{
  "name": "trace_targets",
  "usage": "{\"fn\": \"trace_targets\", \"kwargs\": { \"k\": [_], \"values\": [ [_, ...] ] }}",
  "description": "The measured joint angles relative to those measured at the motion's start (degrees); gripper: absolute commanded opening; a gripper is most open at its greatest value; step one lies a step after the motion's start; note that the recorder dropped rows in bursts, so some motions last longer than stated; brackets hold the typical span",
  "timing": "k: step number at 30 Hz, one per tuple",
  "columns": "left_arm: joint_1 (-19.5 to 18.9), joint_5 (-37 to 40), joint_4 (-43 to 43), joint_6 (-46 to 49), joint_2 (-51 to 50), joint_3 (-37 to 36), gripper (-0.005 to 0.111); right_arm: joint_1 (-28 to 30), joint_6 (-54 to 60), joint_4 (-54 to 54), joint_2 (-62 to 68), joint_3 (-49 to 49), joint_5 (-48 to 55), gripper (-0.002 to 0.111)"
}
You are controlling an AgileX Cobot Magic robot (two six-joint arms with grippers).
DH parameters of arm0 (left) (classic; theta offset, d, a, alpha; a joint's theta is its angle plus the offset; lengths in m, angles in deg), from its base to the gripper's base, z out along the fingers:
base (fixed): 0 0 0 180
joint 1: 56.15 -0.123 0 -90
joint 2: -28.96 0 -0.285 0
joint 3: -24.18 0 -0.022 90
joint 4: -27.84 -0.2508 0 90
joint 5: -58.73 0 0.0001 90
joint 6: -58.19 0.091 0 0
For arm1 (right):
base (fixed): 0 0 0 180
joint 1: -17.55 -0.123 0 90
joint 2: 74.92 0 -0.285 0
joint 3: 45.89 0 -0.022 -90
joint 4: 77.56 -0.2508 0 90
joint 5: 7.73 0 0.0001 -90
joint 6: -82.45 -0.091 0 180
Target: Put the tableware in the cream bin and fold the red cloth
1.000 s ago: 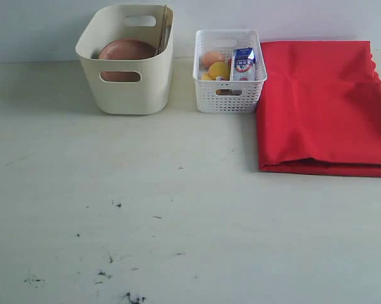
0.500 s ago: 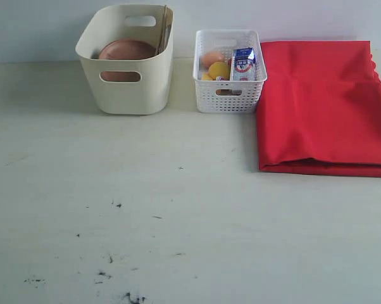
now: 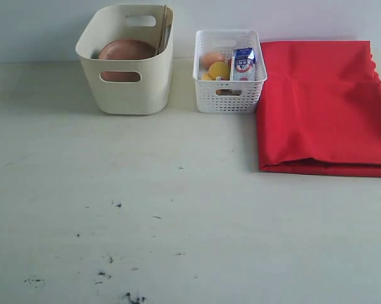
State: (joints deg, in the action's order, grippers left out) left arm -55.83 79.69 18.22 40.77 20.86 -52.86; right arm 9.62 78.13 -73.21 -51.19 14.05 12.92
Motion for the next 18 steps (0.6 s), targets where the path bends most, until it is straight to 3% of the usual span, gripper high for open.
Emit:
{"fn": "trace_targets", "kwargs": {
  "k": [5, 11, 18],
  "values": [
    [0.0, 0.0, 0.0, 0.0, 0.0, 0.0, 0.000, 1.1, -0.1, 0.0, -6.8, 10.9, -5.6, 0.000],
    [0.0, 0.0, 0.0, 0.0, 0.0, 0.0, 0.000, 5.5, -0.1, 0.0, -12.5, 15.3, -6.5, 0.000],
    [0.0, 0.0, 0.0, 0.0, 0.0, 0.0, 0.000, 5.7, -0.2, 0.0, -15.6, 17.0, -6.1, 0.000]
  ]
}}
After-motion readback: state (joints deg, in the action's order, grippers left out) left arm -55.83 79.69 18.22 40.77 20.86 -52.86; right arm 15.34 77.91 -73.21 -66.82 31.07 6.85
